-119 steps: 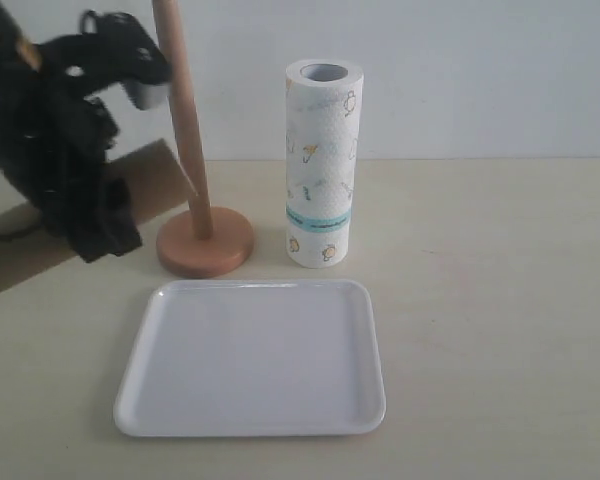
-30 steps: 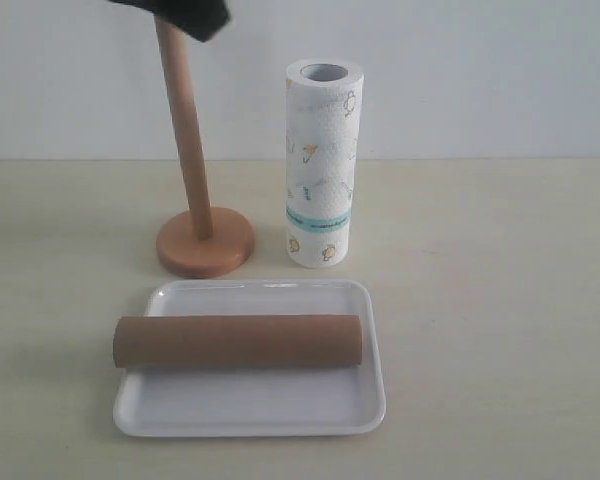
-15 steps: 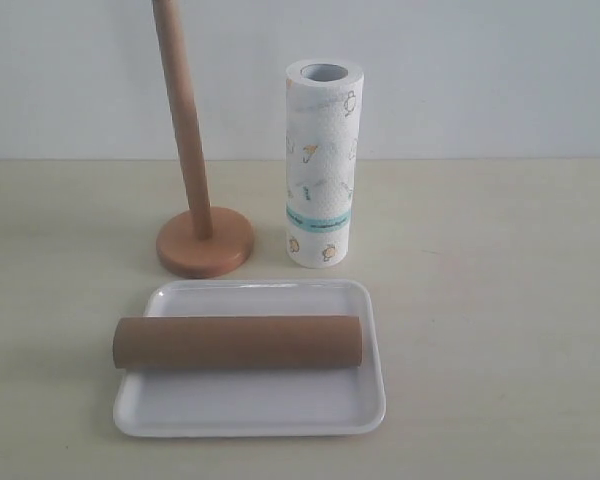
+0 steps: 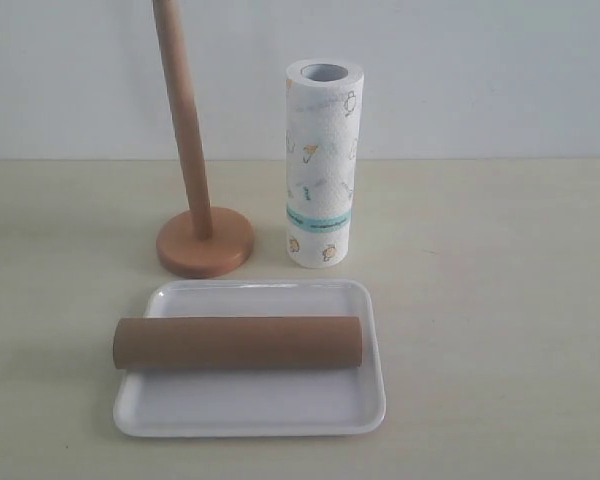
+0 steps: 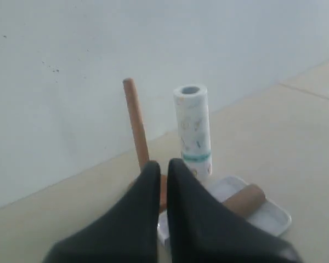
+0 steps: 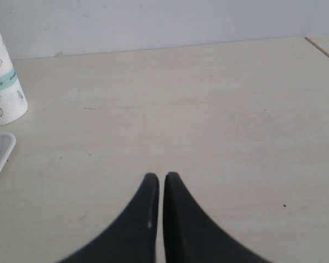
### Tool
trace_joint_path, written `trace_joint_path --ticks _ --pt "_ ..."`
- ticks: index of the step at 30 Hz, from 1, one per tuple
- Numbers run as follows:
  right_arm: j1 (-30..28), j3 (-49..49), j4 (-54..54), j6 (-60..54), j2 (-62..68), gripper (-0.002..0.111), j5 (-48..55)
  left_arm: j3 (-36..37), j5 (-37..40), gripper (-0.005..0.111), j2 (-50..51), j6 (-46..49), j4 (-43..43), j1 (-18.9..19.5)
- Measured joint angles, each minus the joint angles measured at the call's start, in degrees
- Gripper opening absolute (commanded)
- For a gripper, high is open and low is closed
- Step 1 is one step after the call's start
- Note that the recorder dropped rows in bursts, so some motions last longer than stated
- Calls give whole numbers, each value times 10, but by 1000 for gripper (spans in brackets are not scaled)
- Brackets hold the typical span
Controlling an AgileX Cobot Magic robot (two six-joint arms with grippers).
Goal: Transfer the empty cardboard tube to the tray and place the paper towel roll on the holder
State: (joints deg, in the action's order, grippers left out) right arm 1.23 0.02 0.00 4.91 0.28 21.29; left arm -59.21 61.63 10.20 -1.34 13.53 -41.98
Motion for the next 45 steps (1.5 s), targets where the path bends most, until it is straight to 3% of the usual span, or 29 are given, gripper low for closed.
trace_joint_path --ticks 5,12,16,24,33,39,45 --pt "0 0 0 0 0 3 0 71 -123 4 -5 -18 -3 110" --pt "0 0 0 0 0 3 0 273 -377 4 -2 -35 -18 272" --pt "0 0 0 0 0 3 0 400 -498 4 -2 -38 -20 313" --pt "0 0 0 1 0 3 0 581 -627 4 -22 -45 -20 320" --pt "0 0 0 1 0 3 0 590 -566 4 -92 -135 -20 346" --pt "0 0 0 1 0 3 0 590 -451 4 -100 -134 -10 359" --pt "0 0 0 1 0 3 0 590 -436 4 -100 -100 -7 359"
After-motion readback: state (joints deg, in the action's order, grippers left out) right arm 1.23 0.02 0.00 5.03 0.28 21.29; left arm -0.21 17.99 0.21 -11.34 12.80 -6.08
